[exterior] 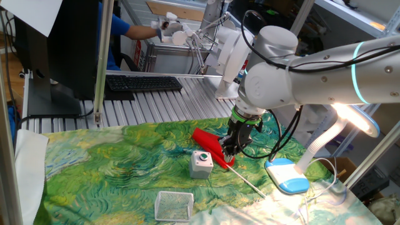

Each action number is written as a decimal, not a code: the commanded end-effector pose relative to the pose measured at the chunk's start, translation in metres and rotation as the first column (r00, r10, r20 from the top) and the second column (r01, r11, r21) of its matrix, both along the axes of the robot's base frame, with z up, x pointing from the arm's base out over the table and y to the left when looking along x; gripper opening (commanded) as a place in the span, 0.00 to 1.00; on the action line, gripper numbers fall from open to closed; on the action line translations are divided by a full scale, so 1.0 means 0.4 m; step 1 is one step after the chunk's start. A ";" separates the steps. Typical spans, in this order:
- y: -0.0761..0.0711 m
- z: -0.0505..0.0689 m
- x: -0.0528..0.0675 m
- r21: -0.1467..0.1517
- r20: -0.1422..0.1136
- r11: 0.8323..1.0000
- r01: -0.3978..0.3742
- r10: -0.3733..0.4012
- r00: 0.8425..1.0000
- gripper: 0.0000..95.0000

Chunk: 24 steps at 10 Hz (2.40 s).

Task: Wave the flag

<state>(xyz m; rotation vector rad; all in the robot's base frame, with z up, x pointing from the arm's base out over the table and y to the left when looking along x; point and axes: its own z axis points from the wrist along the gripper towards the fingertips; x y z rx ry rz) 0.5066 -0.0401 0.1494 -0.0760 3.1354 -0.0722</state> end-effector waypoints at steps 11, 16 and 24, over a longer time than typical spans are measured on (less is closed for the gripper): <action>0.000 0.000 0.000 0.081 -0.009 0.992 0.096 -0.096 0.995 0.00; -0.003 -0.003 0.005 0.078 -0.008 0.995 0.057 -0.057 0.998 0.20; -0.084 -0.051 0.042 0.033 -0.006 0.999 0.011 -0.011 1.000 0.20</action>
